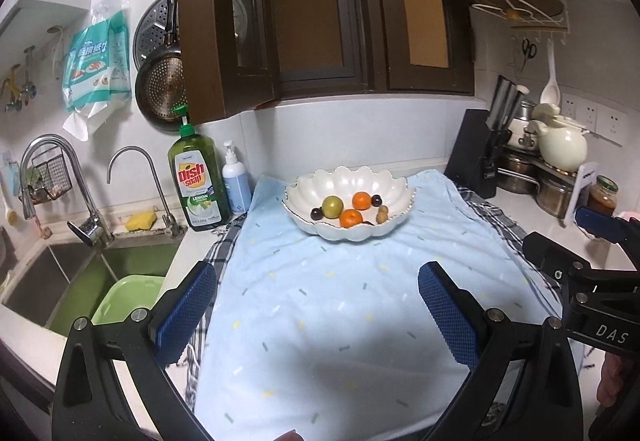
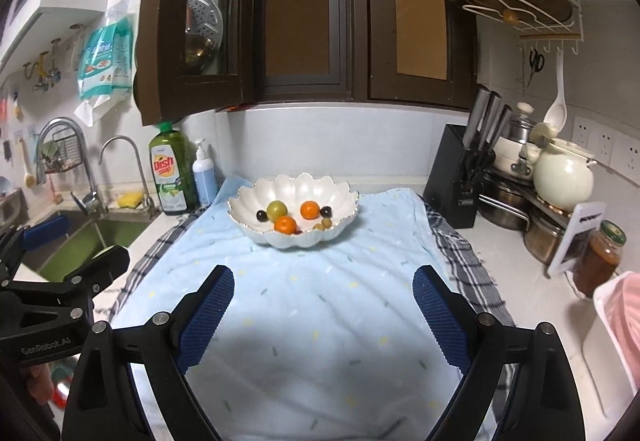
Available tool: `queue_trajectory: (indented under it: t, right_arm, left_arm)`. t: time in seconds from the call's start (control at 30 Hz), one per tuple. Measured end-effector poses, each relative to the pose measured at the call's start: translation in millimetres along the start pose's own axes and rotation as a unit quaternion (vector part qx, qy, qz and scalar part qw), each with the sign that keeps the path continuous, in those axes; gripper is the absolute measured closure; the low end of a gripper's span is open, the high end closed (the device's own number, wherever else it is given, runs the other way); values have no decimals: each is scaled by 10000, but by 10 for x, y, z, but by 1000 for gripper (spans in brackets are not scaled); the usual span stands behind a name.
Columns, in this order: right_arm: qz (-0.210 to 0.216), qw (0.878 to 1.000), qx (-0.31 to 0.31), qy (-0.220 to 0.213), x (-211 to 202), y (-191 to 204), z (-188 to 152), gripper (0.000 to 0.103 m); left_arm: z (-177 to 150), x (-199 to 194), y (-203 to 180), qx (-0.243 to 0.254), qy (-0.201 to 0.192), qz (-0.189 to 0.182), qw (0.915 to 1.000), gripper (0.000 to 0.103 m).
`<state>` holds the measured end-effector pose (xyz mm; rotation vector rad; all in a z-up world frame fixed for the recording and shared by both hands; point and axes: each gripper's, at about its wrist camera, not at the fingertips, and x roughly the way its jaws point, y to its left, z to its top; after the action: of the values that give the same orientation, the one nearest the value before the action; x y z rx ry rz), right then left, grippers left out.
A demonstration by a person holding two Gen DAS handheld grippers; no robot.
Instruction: Organize fruits
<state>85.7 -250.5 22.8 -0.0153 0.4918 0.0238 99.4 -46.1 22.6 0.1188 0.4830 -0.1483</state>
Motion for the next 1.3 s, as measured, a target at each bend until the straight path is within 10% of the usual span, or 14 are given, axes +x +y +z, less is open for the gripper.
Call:
queue_trajectory:
  t: [1.3]
  right_arm:
    - [192,9996,-75,-179,-720,-88,-334,11]
  left_arm:
    - [-290,-778,-198,78,-233,-50,9997,0]
